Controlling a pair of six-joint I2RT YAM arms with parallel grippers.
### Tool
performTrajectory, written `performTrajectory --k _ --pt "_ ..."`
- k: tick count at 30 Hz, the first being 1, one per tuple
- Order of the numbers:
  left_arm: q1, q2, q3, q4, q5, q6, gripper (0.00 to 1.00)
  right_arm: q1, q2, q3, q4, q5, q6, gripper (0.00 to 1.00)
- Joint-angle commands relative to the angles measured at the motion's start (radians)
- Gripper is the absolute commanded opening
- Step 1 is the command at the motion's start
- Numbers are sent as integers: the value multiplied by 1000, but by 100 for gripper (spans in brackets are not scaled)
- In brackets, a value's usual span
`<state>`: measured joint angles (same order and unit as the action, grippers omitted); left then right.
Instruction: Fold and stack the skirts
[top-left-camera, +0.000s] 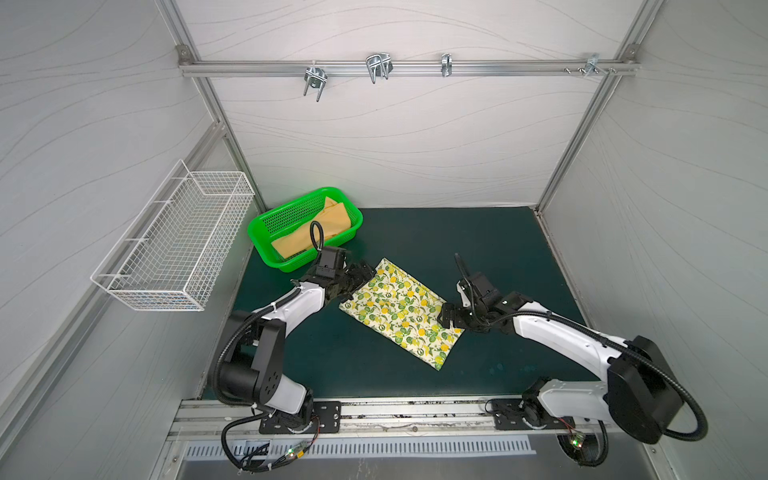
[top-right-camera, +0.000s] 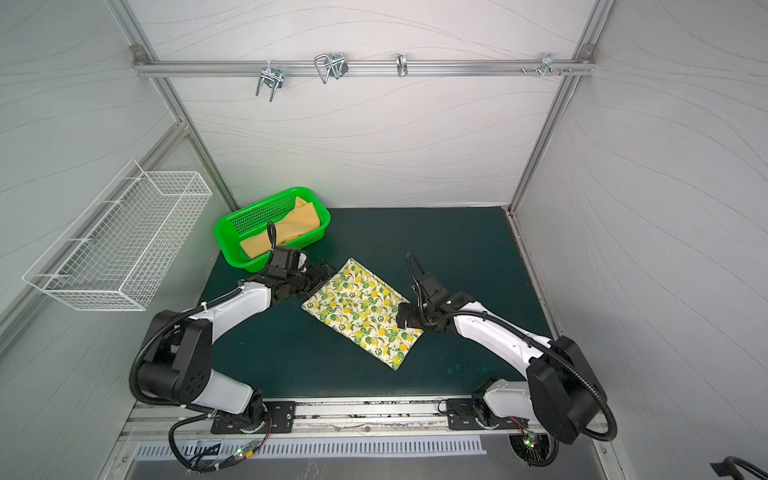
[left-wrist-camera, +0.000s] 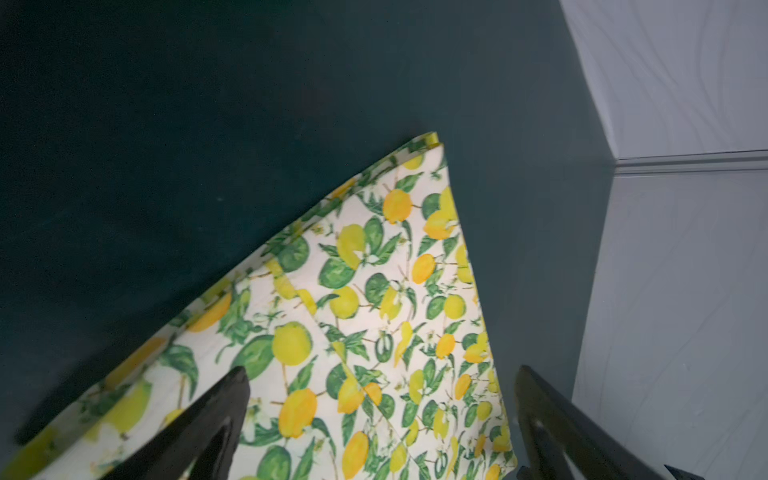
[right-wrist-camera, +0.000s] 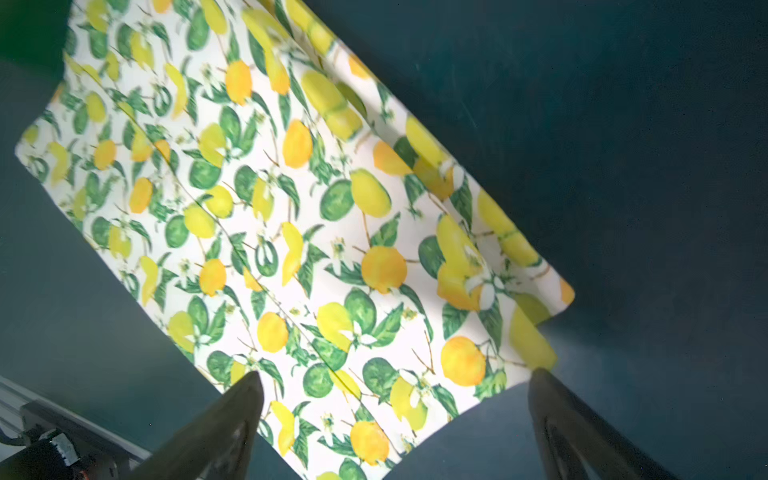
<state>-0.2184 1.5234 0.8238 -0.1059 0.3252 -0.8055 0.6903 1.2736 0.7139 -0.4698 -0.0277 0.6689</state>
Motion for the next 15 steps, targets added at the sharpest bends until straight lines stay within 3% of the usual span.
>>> performTrajectory --k 1,15 --pt "23 28 4 25 29 34 99 22 -18 -36 39 18 70 99" --pt "47 113 -75 122 41 32 99 9 144 5 116 10 53 99"
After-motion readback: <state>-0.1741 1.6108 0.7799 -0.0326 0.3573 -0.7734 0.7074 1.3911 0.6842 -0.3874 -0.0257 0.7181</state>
